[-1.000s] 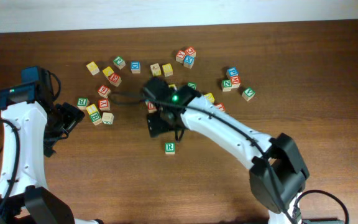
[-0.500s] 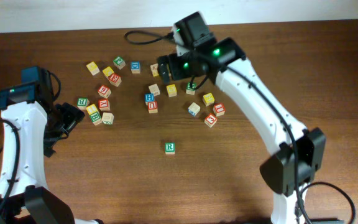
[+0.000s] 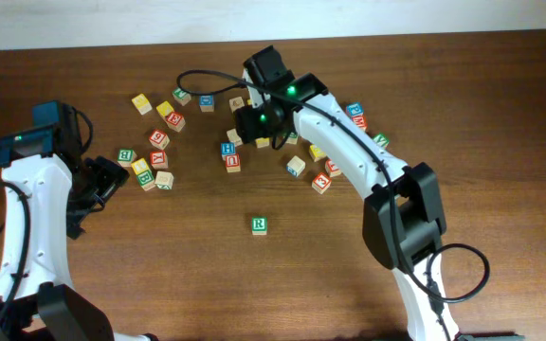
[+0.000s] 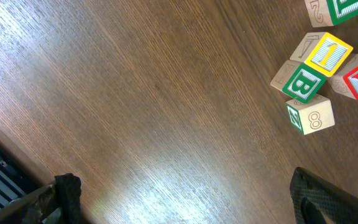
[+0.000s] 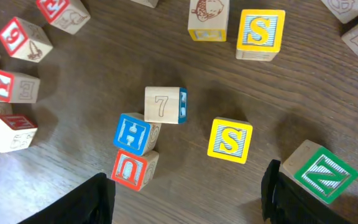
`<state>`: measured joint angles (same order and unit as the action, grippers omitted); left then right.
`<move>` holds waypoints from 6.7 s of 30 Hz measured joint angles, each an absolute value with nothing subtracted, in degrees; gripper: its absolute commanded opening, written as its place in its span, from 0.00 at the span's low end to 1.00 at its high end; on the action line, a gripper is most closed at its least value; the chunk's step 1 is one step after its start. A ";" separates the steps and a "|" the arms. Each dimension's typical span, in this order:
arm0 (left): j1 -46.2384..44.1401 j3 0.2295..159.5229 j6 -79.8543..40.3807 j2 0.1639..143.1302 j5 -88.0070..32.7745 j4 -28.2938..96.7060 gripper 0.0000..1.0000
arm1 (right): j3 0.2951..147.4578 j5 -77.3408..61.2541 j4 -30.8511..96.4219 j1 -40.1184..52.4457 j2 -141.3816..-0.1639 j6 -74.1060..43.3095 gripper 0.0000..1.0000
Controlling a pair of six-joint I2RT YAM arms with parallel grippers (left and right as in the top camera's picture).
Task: Spell out RSS
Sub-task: 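Move the right gripper to the blue S block near the back, then close the right gripper on the blue S block, then carry the S block toward the right of the R block, then lower the S block right of the R block and open the right gripper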
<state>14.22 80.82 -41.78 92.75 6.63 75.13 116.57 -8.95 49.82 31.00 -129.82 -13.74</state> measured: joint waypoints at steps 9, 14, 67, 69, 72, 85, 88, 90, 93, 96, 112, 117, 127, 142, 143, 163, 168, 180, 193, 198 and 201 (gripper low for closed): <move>14.22 80.82 -41.78 92.75 6.63 75.13 0.99 | 116.57 3.07 48.36 33.12 -133.71 -17.93 0.66; 14.22 80.82 -41.78 92.75 6.63 75.13 0.99 | 116.57 3.88 48.21 33.32 -134.47 -18.24 0.66; 14.22 80.82 -41.78 92.75 6.63 75.13 0.99 | 115.15 7.53 42.78 34.17 -138.96 -18.04 0.27; 14.22 80.82 -41.78 92.75 6.63 75.13 0.99 | 115.15 7.53 43.11 34.17 -138.96 -18.00 0.27; 14.22 80.82 -41.78 92.75 6.63 75.13 0.99 | 115.55 7.51 45.41 34.17 -138.96 -18.02 0.27; 14.22 80.82 -41.78 92.75 6.66 75.11 0.99 | 121.86 7.49 61.93 34.17 -129.71 -18.02 0.26; 14.22 80.82 -41.78 92.75 6.63 75.09 0.99 | 123.13 7.53 65.89 34.17 -120.55 -18.02 0.26; 14.22 80.82 -41.78 92.75 6.63 75.09 0.99 | 123.28 7.57 69.52 34.17 -114.61 -18.02 0.26; 14.22 80.82 -41.78 92.75 6.63 75.11 0.99 | 123.68 7.70 74.04 34.17 -108.29 -18.02 0.26; 14.22 80.82 -41.78 92.75 6.66 75.13 0.99 | 123.76 7.68 81.65 34.17 -102.76 -18.48 0.26; 14.22 80.82 -41.78 92.75 6.59 75.16 0.99 | 96.57 4.97 75.13 34.17 -98.85 -27.07 0.22; 14.22 80.77 -41.76 92.75 6.61 74.98 0.99 | 75.96 -1.52 57.06 34.17 -99.31 -31.62 0.22; 14.22 80.77 -41.78 92.75 6.63 75.11 0.99 | 62.11 -3.31 40.01 39.42 -99.46 -37.56 0.22; 14.22 80.77 -41.78 92.75 6.63 75.13 0.99 | 61.58 2.61 33.74 43.99 -101.43 -39.24 0.22; 14.22 80.77 -41.78 92.75 6.63 75.11 0.99 | 61.58 2.79 33.69 43.99 -101.43 -39.24 0.22; 14.22 80.77 -41.78 92.75 6.63 75.13 0.99 | 59.00 4.10 30.04 46.13 -101.45 -42.06 0.28; 14.22 80.77 -41.78 92.75 6.63 75.13 0.99 | 59.00 4.29 29.71 46.17 -102.26 -42.15 0.34; 14.22 80.77 -41.78 92.75 6.63 75.11 0.99 | 59.00 4.27 28.21 46.17 -103.68 -42.24 0.29; 14.22 80.77 -41.78 92.75 6.63 75.13 0.99 | 59.00 4.01 28.18 46.17 -103.68 -42.22 0.33; 14.22 80.77 -41.78 92.75 6.63 75.11 0.99 | 59.00 3.99 28.18 46.09 -103.68 -42.22 0.37; 14.22 80.77 -41.78 92.75 6.63 75.11 0.99 | 59.02 3.55 28.16 45.52 -103.68 -42.04 0.38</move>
<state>14.22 80.77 -41.78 92.75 6.63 75.11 59.02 3.55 28.16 45.52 -103.68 -42.04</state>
